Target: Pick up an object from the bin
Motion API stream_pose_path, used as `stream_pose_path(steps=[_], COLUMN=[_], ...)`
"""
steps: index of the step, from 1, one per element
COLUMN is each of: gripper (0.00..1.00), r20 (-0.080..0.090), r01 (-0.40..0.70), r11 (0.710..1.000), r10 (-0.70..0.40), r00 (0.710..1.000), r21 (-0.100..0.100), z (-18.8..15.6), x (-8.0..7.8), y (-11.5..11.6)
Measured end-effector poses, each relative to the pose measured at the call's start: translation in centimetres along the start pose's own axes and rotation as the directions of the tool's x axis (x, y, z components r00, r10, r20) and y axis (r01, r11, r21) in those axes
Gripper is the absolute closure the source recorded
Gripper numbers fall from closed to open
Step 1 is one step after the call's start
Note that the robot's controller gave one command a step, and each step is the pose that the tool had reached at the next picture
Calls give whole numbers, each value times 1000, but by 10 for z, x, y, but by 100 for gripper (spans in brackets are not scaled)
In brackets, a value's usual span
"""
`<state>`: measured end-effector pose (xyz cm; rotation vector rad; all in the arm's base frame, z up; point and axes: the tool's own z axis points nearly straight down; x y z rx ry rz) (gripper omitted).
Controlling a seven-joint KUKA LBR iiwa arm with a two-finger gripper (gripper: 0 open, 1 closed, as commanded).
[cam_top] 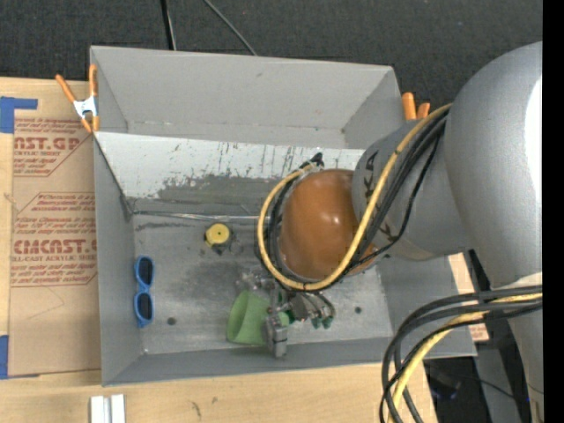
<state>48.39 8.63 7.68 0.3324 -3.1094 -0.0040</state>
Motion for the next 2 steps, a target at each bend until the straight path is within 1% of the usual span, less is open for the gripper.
stream_pose_path(steps=[1, 2], gripper=[100, 100], r20=[-5, 24], r01=[2, 110], r11=[1000, 994], r10=[-2, -110], r00=[1000, 994], r21=[1, 7], z=[1, -143], x=[2, -26], y=[0, 6])
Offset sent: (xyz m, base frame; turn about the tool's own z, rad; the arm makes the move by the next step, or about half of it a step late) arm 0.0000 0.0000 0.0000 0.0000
